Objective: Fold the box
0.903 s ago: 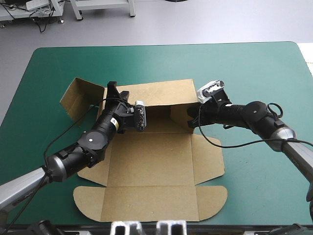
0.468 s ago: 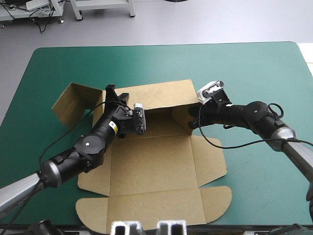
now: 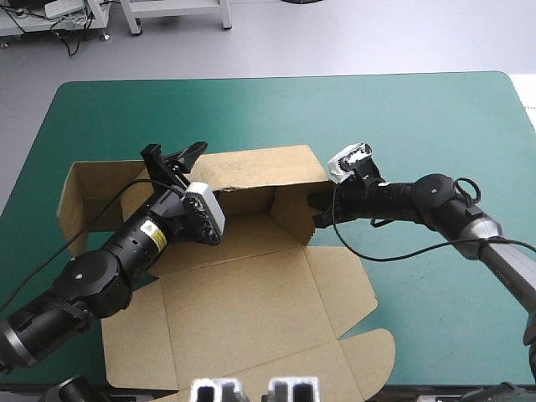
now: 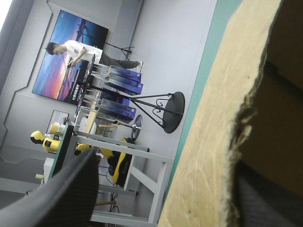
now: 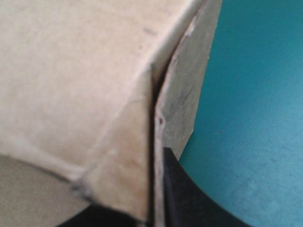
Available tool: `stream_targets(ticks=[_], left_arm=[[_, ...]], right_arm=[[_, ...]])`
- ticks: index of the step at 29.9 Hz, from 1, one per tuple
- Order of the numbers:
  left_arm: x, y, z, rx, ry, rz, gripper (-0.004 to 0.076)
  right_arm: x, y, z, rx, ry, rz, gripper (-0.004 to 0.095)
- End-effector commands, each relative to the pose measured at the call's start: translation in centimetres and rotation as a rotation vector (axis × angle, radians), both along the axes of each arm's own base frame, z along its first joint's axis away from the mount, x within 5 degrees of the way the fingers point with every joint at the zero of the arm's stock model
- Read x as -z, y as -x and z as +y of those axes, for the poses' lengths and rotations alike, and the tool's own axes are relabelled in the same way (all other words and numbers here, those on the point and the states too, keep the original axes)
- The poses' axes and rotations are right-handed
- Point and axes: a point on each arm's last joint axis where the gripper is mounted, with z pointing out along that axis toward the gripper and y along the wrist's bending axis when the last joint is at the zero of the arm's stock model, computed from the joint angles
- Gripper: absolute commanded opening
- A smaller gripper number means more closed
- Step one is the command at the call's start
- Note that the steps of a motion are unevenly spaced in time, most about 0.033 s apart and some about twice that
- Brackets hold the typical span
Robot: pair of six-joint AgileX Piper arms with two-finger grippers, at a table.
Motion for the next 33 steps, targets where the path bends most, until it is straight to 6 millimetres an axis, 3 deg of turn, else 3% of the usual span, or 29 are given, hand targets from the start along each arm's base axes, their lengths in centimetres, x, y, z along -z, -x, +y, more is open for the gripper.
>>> stream_targets(ticks=[1,10,17,20,23,26,33], left_arm=[[-1.9,0.9,-0.1,0.028,0.036,-0.050,0.0476],[2.0,2.1,-3.1,0.023,-0.195,0.019,0.0476],[2.5,4.6,-4.2,0.017,-0.242,0.044,0.0476],[2.0,6.7,-5.2,0.054,-0.218,0.091,0.0471],[0.1,8.5,-6.2,0.114,-0.095,0.232,0.0435],[-2.8,8.7,-6.4,0.080,0.032,0.373,0.0375],[-9.7,5.8,-4.8,-0.081,0.176,0.396,0.0370]], right_arm=[[-2.2,-0.6,-0.4,0.057,-0.032,-0.068,-0.0024],[-3.3,-1.3,-0.7,0.092,0.020,-0.098,-0.0024],[-3.2,-1.5,-1.1,0.122,0.077,-0.112,-0.0024],[-3.0,-1.5,-1.3,0.128,0.107,-0.109,-0.0024],[-2.8,-1.5,-1.5,0.133,0.139,-0.101,-0.0024],[-2.6,-1.4,-1.5,0.121,0.152,-0.093,-0.0024],[-2.4,-1.3,-1.6,0.114,0.175,-0.075,-0.0024]])
